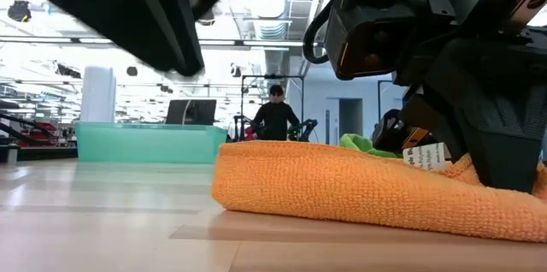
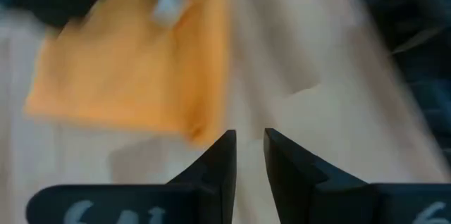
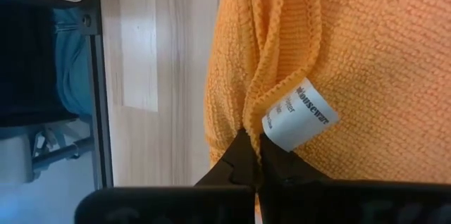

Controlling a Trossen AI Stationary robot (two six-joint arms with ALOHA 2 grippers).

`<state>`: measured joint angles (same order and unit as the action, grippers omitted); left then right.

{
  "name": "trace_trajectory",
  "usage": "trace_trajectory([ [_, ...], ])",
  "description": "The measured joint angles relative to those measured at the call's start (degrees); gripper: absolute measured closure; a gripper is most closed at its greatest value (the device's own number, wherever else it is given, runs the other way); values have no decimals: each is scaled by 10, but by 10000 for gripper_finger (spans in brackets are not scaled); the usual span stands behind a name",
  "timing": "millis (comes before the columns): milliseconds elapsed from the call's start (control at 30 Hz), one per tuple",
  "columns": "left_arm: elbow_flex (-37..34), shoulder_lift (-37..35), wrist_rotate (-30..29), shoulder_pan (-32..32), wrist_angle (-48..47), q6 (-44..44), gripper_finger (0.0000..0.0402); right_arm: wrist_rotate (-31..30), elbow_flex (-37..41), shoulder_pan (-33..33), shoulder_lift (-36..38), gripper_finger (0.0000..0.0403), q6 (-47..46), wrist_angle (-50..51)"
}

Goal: Roll microfiber towels into tight, uniform cylinder then place into a basket
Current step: Roll the yellow towel

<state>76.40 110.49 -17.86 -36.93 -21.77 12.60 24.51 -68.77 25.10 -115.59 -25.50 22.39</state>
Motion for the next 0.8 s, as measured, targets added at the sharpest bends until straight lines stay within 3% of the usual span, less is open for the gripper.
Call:
trace_trajectory([
  [467,0,63,180,93,64,-64,336,-4,0,3,0,389,0,2],
  [800,0,68,138,97,76,-57,336,-3,-1,3,0,389,0,8],
])
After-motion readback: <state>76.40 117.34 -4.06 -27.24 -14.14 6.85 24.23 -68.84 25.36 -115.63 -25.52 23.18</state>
